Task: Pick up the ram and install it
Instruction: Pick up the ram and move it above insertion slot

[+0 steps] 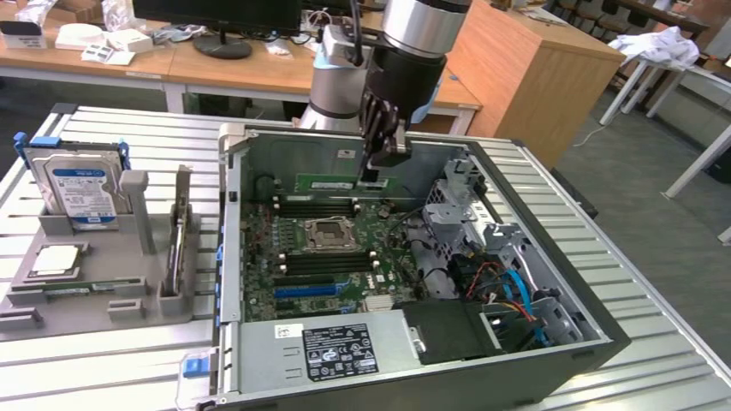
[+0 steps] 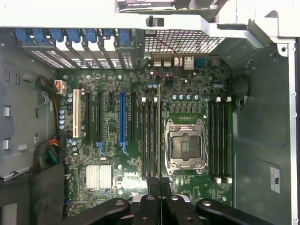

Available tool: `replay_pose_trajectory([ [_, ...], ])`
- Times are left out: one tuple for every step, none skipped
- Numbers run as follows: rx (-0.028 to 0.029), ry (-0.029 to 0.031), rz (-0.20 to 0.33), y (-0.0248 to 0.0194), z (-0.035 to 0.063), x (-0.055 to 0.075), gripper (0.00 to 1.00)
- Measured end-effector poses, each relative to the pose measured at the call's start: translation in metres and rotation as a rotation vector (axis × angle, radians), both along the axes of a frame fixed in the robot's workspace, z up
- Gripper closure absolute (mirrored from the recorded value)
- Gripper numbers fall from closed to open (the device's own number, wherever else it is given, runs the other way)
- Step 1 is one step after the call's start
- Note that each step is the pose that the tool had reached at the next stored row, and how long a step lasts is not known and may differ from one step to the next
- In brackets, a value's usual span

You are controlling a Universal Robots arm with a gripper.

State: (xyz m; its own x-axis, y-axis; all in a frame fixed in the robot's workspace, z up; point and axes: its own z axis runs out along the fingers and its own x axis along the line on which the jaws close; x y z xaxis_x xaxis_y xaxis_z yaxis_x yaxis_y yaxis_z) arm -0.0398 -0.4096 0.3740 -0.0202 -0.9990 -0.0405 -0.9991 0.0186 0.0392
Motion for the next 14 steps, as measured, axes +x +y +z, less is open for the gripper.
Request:
replay_pose_trajectory([
  [0.0000,0.0000,0.000,0.0000,-0.0010,0.000,0.89],
  [0.0000,0.0000,0.000,0.0000,-0.0021,0.000,0.89],
  [0.0001,-0.0001,0.000,0.0000,-0.0033,0.000,0.89],
  [-0.0001,0.0000,0.000,0.0000,-0.0043,0.000,0.89],
  [0.0000,0.0000,0.000,0.0000,-0.0054,0.000,0.89],
  [0.0000,0.0000,0.000,0.0000,-0.0063,0.000,0.89],
  [0.0000,0.0000,0.000,0.0000,-0.0072,0.000,0.89],
  [0.0001,-0.0001,0.000,0.0000,-0.0082,0.000,0.89],
  [0.0000,-0.0001,0.000,0.0000,-0.0092,0.000,0.89],
  [0.0000,0.0000,0.000,0.0000,-0.0100,0.000,0.89],
  [0.0000,0.0000,0.000,0.0000,-0.0108,0.000,0.89],
  [0.0000,0.0000,0.000,0.0000,-0.0115,0.000,0.89],
  [-0.0001,0.0000,0.000,0.0000,-0.0120,0.000,0.89],
  [-0.0001,0.0000,0.000,0.0000,-0.0123,0.000,0.89],
])
